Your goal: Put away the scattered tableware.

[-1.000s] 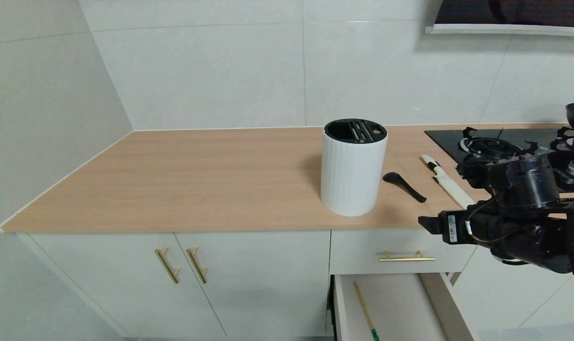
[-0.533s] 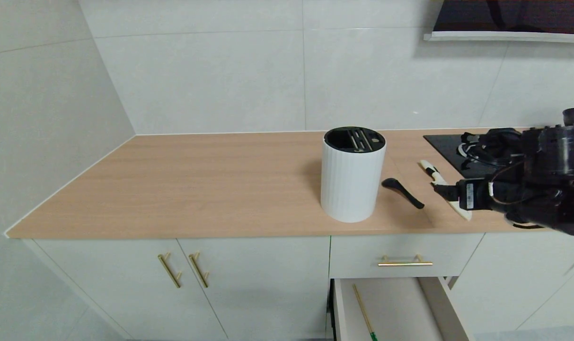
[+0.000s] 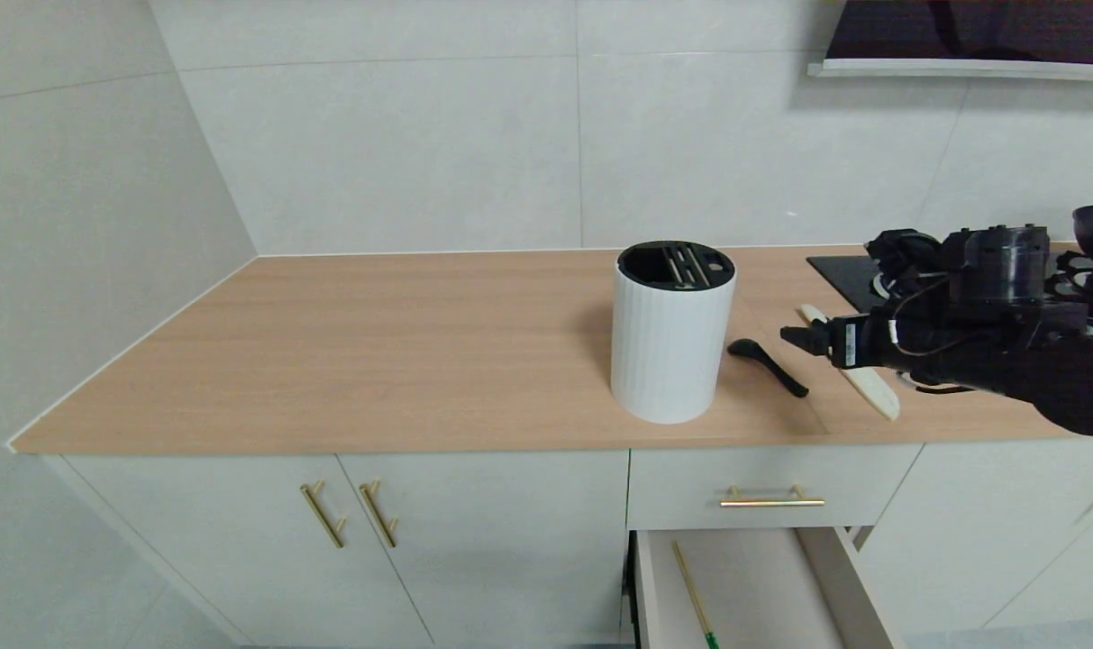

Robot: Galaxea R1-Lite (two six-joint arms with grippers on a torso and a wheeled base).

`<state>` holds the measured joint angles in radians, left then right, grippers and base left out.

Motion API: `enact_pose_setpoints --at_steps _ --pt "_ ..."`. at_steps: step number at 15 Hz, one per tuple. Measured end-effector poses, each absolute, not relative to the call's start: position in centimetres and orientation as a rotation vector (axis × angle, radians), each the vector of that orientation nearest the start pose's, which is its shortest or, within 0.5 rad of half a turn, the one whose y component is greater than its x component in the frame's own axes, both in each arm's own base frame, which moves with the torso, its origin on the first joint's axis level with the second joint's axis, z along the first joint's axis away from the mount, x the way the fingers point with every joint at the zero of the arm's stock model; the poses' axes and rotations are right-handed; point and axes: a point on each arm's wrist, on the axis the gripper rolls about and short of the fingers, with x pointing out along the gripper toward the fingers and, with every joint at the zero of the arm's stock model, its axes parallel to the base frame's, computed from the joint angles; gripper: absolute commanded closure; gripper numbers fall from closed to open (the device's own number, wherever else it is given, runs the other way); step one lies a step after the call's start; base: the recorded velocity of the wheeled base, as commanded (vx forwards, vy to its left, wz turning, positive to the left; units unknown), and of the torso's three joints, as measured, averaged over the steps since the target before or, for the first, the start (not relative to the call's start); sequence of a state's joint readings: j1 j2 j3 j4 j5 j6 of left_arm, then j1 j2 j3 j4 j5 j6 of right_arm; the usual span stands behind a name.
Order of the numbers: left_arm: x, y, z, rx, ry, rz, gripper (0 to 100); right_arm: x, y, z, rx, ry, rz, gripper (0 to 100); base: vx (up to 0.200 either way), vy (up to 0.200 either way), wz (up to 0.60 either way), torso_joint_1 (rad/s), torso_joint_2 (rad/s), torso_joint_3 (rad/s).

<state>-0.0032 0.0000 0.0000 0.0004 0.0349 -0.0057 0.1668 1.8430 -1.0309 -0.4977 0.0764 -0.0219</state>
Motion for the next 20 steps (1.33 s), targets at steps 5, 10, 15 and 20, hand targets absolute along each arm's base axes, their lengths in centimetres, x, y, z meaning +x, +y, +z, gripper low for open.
enact_pose_setpoints --at_steps 5,10,15,20 --pt "-2.3 0.1 7.5 -0.006 0.0 0.032 0 38.2 5.1 13.7 -0.095 0.195 0.27 0 0.0 0.0 0.0 0.0 0.0 0.0" --pt "-2.3 0.1 7.5 -0.006 0.0 0.031 0 40.8 4.1 9.6 -0.096 0.192 0.238 0 0.0 0.0 0.0 0.0 0.0 0.0" --pt "-2.3 0.1 7.6 -0.006 -0.001 0.031 0 41.4 4.4 7.6 -0.097 0.247 0.238 0 0.0 0.0 0.0 0.0 0.0 0.0" --pt "-2.3 0.1 7.5 -0.006 0.0 0.031 0 41.8 4.6 6.4 -0.1 0.273 0.225 0 0.0 0.0 0.0 0.0 0.0 0.0"
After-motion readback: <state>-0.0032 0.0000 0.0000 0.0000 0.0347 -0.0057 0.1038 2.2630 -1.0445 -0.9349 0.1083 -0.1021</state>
